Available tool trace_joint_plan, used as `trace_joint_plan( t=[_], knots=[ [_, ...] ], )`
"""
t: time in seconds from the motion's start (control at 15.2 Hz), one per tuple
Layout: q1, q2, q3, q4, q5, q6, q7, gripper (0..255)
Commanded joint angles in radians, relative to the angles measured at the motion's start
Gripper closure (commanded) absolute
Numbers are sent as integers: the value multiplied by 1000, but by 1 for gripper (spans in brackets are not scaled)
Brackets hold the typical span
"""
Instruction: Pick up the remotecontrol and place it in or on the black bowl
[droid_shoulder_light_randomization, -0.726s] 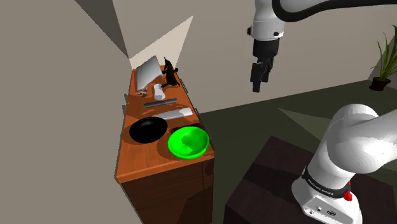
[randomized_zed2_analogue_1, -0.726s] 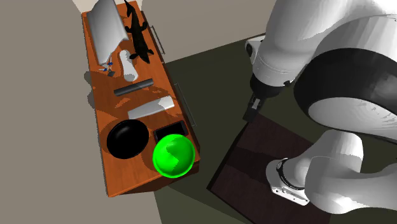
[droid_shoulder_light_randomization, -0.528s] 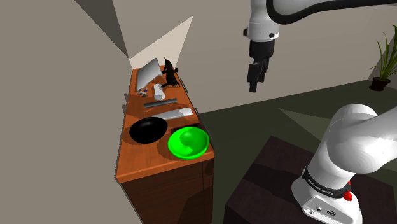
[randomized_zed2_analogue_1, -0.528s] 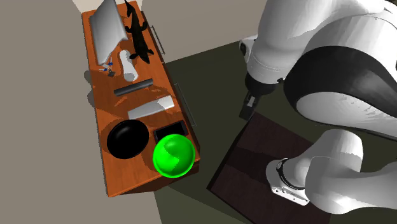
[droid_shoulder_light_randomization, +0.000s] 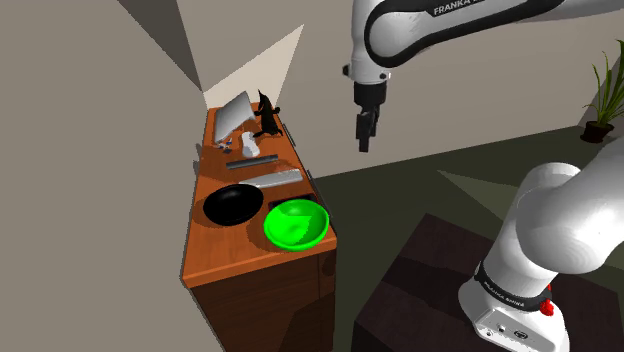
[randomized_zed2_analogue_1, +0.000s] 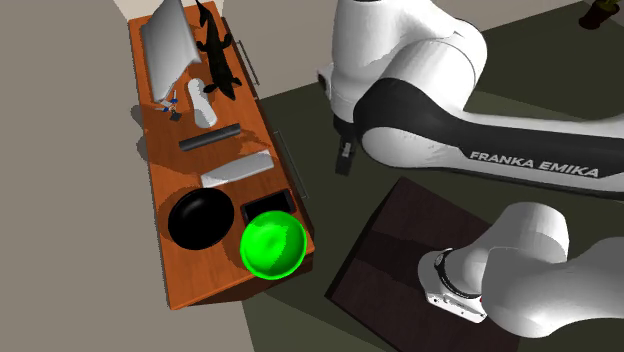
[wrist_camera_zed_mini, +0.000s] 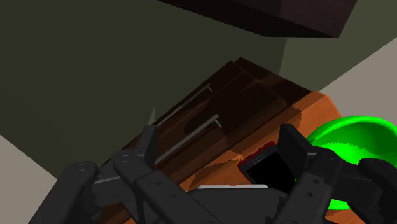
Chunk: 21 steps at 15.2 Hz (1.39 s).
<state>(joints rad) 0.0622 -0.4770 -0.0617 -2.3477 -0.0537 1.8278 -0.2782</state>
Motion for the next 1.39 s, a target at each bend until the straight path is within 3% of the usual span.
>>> trace_joint_plan(
  t=[0.0, 0.66, 1.32],
  knots=[
    [14, 79, -8, 47, 0, 37, -49, 0],
    [68, 454, -10, 296, 29, 179, -272, 0],
    [100, 812, 41, 639, 45, 210, -458, 0]
  ],
)
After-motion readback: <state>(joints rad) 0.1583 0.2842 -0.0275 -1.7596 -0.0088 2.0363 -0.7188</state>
